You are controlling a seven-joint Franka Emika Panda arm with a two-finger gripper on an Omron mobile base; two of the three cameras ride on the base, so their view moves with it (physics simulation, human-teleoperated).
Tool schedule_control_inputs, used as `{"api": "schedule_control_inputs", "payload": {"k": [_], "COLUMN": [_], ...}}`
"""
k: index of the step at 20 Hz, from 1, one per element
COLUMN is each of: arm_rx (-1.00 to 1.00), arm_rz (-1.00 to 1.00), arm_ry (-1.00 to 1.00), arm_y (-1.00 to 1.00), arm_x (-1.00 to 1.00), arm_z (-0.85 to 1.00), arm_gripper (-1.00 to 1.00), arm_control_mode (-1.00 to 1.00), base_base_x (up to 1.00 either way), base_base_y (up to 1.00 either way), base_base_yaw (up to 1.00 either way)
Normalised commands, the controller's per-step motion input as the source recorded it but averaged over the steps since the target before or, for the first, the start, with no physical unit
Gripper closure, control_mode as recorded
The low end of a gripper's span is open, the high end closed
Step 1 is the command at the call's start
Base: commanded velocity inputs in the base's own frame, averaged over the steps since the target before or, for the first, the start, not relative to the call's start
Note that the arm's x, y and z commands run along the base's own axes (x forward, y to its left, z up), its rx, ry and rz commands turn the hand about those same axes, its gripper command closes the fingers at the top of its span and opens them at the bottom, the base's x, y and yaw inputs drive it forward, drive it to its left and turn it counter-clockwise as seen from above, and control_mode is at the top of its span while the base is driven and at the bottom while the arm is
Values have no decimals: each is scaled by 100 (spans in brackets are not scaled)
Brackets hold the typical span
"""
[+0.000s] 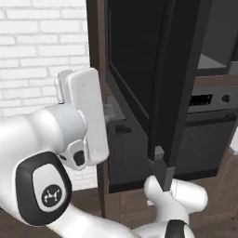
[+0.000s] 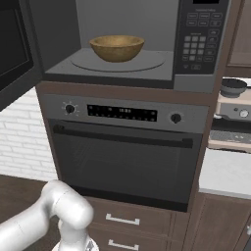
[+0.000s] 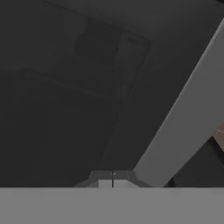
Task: Open the microwave, place the bowl with waffle inside the microwave, then close the microwave door and turn it on.
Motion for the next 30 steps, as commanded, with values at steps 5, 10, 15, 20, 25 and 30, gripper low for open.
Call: {"api": "schedule_control_inputs", "payload": {"k": [5, 10, 15, 20, 25, 30], "arm_rx": [-8, -5, -2, 0, 6, 17], "arm_rz": [-15, -9, -3, 1, 15, 35], "arm_ry": [0, -3, -6, -7, -4, 7], "arm_y": [-94, -100, -100, -91, -50, -28], "arm_x": [6, 0, 0, 40, 92, 100], "arm_z": [5, 6, 10, 16, 43, 12], "arm_gripper": [100, 100, 100, 100, 100, 100], "arm_control_mode": [-100, -100, -100, -100, -100, -100], "base_base_x": [0, 0, 0, 0, 0, 0], "base_base_y": [0, 0, 0, 0, 0, 0], "base_base_yaw": [0, 0, 0, 0, 0, 0]}}
